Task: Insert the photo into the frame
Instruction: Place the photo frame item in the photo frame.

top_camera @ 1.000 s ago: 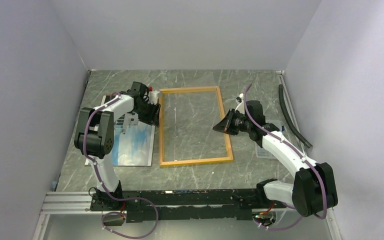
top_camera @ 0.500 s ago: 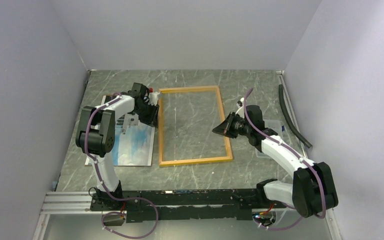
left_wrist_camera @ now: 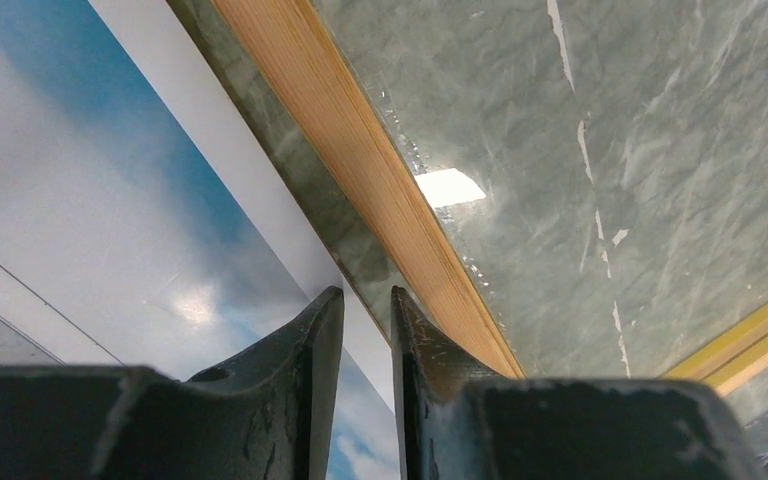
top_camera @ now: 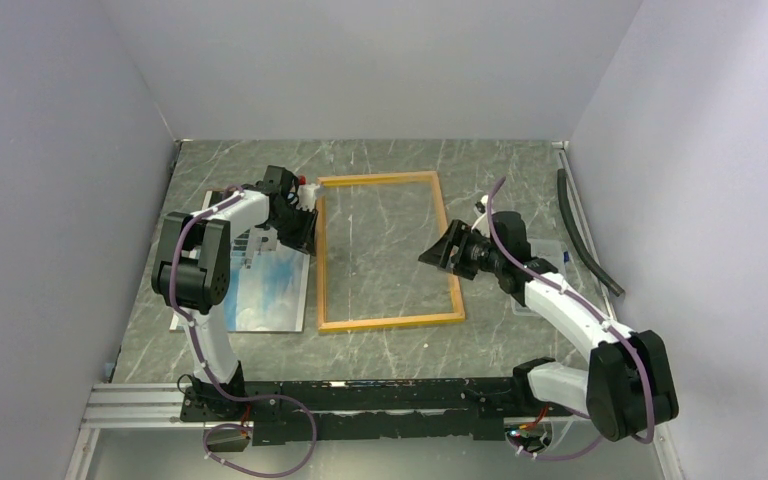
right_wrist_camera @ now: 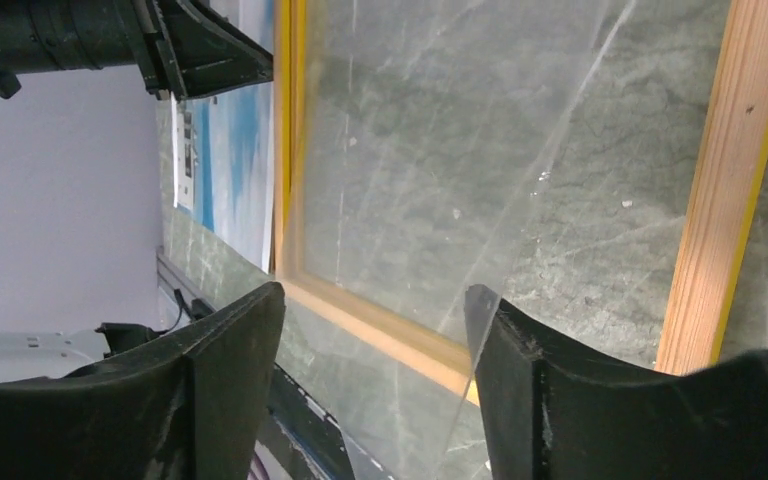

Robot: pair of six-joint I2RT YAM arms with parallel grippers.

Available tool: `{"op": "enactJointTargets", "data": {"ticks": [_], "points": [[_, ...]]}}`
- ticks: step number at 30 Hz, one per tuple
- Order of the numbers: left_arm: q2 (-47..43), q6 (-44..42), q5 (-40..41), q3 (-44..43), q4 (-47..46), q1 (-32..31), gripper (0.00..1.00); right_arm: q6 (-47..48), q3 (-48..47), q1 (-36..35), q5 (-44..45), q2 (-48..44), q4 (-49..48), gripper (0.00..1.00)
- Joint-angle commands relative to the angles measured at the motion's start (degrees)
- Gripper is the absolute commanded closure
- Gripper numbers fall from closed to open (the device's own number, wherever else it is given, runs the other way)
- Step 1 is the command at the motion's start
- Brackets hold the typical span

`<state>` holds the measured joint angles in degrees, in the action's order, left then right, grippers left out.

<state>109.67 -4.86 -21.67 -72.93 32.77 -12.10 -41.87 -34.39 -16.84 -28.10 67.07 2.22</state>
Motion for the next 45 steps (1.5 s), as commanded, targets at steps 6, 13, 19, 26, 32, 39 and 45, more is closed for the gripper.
{"op": "enactJointTargets", "data": {"ticks": [6,13,19,26,32,39,45], "points": [[-0.4,-0.8,-0.6,0.8,-0.3,-0.5,0.71,7.4,-9.0,1.5,-0.2,1.8,5.6,0.22],[-1.4,-1.2,-0.5,1.3,-0.5,-0.5,0.71,9.3,-11.5,3.3,-1.0,5.6,6.7,0.21],[-1.8,-1.4,-0.4,1.2,-0.3,-0.5,0.72,7.9,-9.9,3.9,-0.6,8.5,4.4,0.23],[-1.9,-1.9,-0.3,0.9,0.1,-0.5,0.72,7.1,-9.5,5.4,0.0,10.6,-0.4,0.25],[-1.8,-2.0,-0.3,0.7,0.1,-0.5,0.73,5.4,-7.7,5.9,1.2,12.2,-6.8,0.26],[-2.1,-2.4,-0.2,0.8,0.2,-0.5,0.74,4.9,-9.2,5.9,-0.9,15.7,-9.1,0.29],[-1.9,-2.4,-0.1,0.3,0.5,-0.5,0.74,4.7,-10.8,6.2,-2.0,17.7,-10.2,0.48]]}}
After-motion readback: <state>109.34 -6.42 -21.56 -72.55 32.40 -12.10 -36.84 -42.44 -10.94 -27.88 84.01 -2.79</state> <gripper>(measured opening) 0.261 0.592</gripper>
